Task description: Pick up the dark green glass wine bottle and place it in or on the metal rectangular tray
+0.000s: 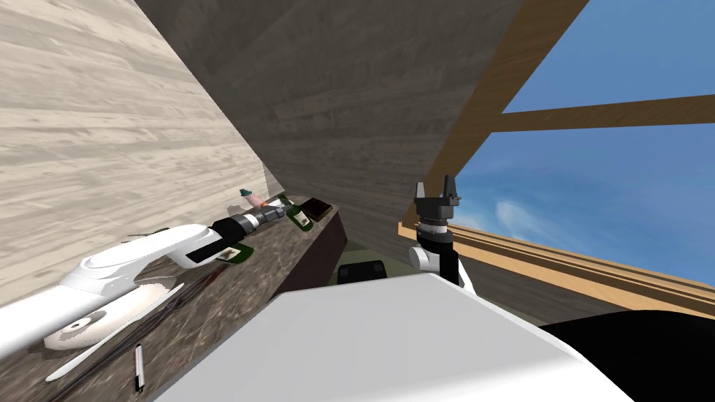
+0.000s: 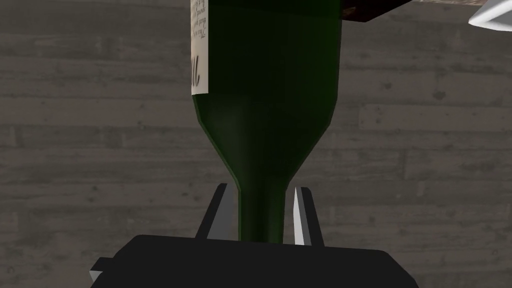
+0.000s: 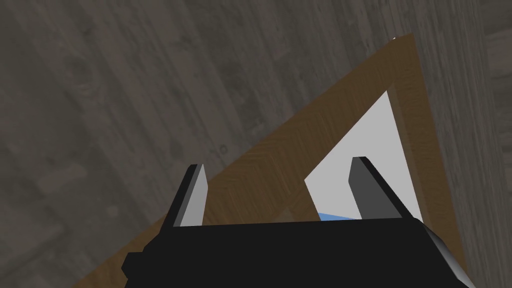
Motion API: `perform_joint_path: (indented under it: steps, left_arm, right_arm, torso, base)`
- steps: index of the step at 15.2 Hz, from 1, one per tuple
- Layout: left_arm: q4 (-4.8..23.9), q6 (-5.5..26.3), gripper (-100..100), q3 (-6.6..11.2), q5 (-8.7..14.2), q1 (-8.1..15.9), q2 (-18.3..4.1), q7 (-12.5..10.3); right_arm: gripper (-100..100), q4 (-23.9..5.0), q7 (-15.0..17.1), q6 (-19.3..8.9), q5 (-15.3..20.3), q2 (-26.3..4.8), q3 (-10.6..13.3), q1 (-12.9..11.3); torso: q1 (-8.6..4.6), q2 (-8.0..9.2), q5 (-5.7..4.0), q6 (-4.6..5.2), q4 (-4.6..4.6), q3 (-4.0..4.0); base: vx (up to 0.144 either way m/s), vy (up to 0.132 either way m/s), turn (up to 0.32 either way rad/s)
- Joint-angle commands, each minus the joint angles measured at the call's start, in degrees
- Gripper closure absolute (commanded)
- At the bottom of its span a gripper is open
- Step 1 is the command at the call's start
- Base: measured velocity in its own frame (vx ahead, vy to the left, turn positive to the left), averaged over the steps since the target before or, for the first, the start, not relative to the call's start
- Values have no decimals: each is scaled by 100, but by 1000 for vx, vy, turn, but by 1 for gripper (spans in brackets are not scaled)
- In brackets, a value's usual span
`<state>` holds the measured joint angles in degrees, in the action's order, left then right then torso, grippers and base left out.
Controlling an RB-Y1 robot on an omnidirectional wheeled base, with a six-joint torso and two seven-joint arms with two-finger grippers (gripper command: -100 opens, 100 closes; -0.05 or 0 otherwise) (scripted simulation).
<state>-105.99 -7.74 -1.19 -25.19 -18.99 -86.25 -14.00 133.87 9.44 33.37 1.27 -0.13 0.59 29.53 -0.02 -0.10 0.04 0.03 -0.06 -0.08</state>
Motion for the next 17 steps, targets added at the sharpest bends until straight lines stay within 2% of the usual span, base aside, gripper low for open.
perform_joint_path:
  steps: [1, 2, 3, 5, 10, 11, 13, 14, 16, 17]
  left_arm:
    - [0, 0, 100, 0, 0, 0, 0, 0]
    - [-1, -1, 100, 0, 0, 0, 0, 0]
    - [209, -226, 100, 119, -212, 129, 28, -128]
    - [282, -309, 100, 162, -291, 176, 35, -176]
    - [737, -860, 100, 451, -821, 480, 56, -494]
    - [737, -860, 100, 451, -821, 480, 56, -494]
    - [948, -1130, 100, 592, -1084, 626, 57, -652]
    - [948, -1130, 100, 592, -1084, 626, 57, -652]
    - [1177, -1423, 100, 745, -1368, 785, 57, -822]
    - [1177, -1423, 100, 745, -1368, 785, 57, -822]
  right_arm:
    - [0, 0, 0, 0, 0, 0, 0, 0]
    - [0, 0, 0, 0, 0, 0, 0, 0]
    - [0, 0, 0, 0, 0, 0, 0, 0]
    - [0, 0, 0, 0, 0, 0, 0, 0]
    - [0, 0, 0, 0, 0, 0, 0, 0]
    - [0, 0, 0, 0, 0, 0, 0, 0]
    - [0, 0, 0, 0, 0, 0, 0, 0]
    - [0, 0, 0, 0, 0, 0, 0, 0]
    - [0, 0, 0, 0, 0, 0, 0, 0]
    - [0, 0, 0, 0, 0, 0, 0, 0]
  torso:
    - [0, 0, 0, 0, 0, 0]
    - [0, -1, 0, -1, 0, 0]
    - [0, -1, -1, -1, 0, -1]
    - [-10, -8, -7, 5, 2, -3]
    - [-28, -17, -16, 13, 2, -7]
    - [-31, -22, -19, 17, 1, -11]
    - [-29, -25, -19, 14, 0, -12]
    - [-30, -25, -23, 15, 1, -12]
    - [-31, -27, -23, 15, 1, -13]
    - [-33, -28, -25, 18, 1, -13]
  base:
    - [0, 0, 0]
    - [0, 0, 0]
    - [4, -18, -59]
    - [13, -23, -64]
    - [16, -35, -67]
    - [13, -29, -57]
    - [12, -30, -61]
    - [16, -27, -50]
    - [20, -29, -69]
    - [17, -30, -67]
